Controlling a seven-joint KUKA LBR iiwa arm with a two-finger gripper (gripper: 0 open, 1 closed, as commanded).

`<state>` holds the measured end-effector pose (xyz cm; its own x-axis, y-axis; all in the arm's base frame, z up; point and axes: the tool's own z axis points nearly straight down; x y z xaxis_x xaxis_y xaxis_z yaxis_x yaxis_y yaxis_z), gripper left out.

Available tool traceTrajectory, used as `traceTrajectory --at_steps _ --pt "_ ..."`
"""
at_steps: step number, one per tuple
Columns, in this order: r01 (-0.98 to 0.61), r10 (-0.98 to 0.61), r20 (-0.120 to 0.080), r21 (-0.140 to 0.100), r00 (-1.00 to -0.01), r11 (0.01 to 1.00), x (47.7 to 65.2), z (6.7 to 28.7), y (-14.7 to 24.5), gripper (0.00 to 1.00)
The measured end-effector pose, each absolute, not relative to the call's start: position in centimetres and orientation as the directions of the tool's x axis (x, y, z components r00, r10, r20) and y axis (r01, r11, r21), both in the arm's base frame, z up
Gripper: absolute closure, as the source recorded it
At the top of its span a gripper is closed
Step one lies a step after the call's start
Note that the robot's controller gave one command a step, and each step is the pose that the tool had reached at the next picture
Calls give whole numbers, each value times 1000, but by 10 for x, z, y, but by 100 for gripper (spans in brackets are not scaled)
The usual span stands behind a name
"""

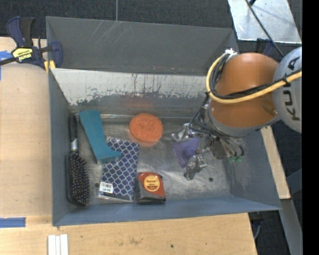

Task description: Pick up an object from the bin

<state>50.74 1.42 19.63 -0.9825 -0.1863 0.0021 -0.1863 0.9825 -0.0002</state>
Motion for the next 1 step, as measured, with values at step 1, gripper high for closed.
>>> traceTrajectory --at_steps 1 --pt "-154 -154 -4 0 -988 988 490 227 -2 100"
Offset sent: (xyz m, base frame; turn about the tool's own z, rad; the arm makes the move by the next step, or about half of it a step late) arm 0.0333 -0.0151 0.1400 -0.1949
